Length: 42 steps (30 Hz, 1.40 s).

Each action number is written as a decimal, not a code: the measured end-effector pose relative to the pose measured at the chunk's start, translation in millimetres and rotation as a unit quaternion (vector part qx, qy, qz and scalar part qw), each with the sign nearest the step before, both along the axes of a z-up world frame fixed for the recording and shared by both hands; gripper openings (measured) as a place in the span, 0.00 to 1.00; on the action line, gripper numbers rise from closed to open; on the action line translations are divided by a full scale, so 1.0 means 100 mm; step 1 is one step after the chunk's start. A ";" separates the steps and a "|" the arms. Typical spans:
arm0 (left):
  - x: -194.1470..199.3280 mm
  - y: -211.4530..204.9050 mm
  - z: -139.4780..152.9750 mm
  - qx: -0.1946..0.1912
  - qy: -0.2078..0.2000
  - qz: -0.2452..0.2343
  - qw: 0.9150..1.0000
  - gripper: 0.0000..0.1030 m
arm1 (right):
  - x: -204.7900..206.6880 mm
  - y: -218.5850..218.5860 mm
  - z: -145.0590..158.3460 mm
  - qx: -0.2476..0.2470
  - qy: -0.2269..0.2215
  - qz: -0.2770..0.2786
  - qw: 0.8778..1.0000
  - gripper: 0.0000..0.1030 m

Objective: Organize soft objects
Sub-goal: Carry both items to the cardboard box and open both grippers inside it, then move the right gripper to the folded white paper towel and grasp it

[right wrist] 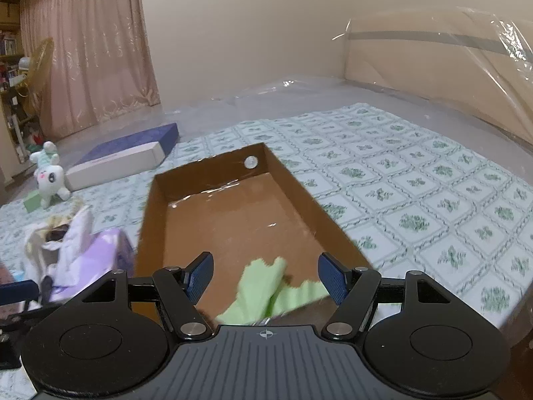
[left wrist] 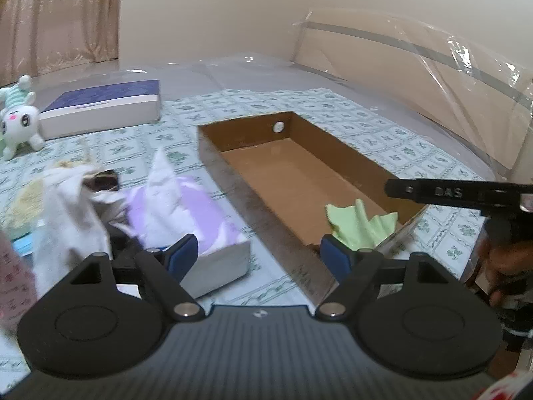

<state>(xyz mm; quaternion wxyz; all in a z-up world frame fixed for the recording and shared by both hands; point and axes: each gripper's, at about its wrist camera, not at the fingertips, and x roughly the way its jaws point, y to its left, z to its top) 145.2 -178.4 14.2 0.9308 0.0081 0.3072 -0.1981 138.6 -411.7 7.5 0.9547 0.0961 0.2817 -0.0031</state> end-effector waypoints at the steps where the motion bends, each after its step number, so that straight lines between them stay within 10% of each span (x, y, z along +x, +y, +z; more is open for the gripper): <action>1: -0.03 0.04 0.01 0.001 0.000 0.005 1.000 0.76 | -0.04 0.04 0.01 0.000 0.000 0.002 1.000 0.67; 42: -1.03 1.97 -0.06 0.029 0.023 0.171 0.985 0.76 | -0.76 1.92 0.03 0.014 0.036 0.148 0.988 0.67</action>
